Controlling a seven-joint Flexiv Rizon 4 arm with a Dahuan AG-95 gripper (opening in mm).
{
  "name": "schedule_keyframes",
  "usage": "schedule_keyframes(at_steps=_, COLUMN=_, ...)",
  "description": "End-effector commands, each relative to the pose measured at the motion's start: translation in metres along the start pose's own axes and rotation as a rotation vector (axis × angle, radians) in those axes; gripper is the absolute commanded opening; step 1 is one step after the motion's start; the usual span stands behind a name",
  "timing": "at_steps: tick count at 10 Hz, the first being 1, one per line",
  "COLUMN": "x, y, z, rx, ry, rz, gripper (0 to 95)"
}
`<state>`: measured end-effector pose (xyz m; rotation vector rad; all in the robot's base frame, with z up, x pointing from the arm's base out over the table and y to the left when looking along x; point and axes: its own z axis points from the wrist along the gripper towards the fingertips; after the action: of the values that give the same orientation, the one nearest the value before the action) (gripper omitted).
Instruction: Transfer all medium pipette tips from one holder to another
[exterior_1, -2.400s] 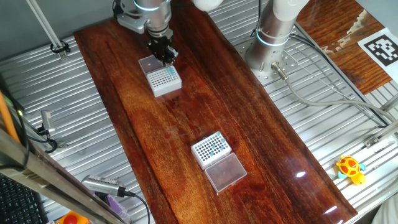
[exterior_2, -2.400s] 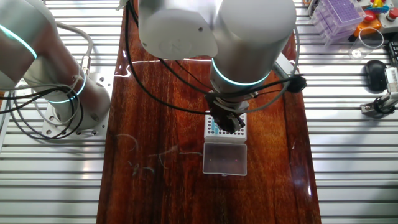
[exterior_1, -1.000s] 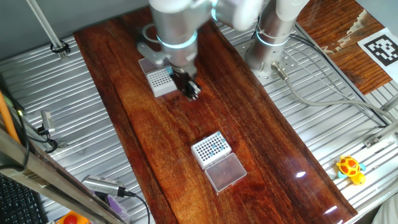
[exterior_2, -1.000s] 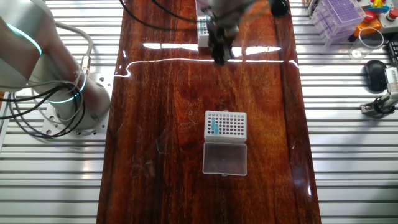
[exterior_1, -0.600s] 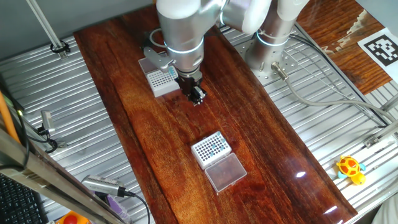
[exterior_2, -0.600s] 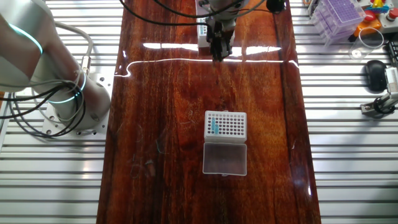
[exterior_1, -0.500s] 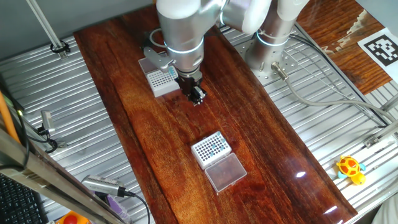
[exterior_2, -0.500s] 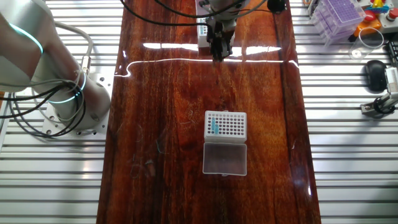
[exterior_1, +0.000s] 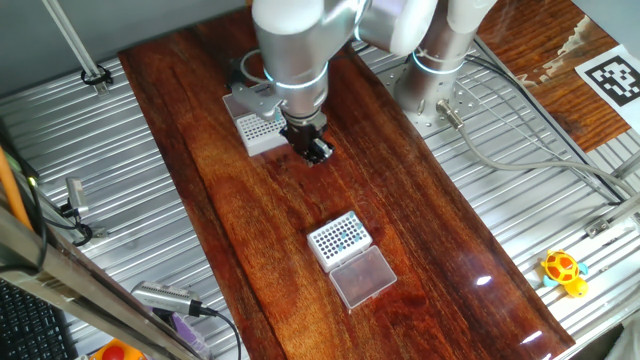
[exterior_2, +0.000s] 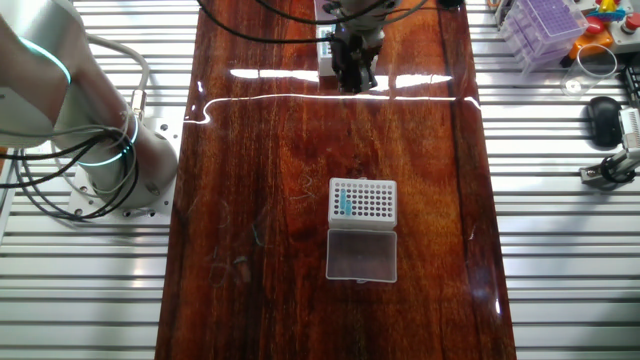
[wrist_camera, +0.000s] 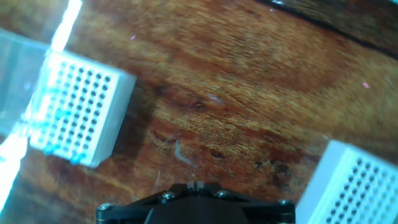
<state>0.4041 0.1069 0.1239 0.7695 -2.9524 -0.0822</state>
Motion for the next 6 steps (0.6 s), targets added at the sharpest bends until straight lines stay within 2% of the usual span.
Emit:
schedule_keyframes(at_steps=1, x=-0.015, y=0.042, z=0.011, rx=-0.016, ry=-0.015, rz=0.003, gripper=19.0)
schedule_keyframes(at_steps=3, x=-0.037, y=0.091, z=0.021, rx=-0.01, ry=-0.011, rz=0.093, gripper=19.0)
schedule_keyframes(at_steps=5, x=-0.044, y=0.113, z=0.029, rx=-0.011, ry=-0.014, rz=0.141, gripper=19.0)
schedule_keyframes(at_steps=6, x=-0.045, y=0.119, z=0.032, rx=-0.011, ry=-0.014, rz=0.154, gripper=19.0)
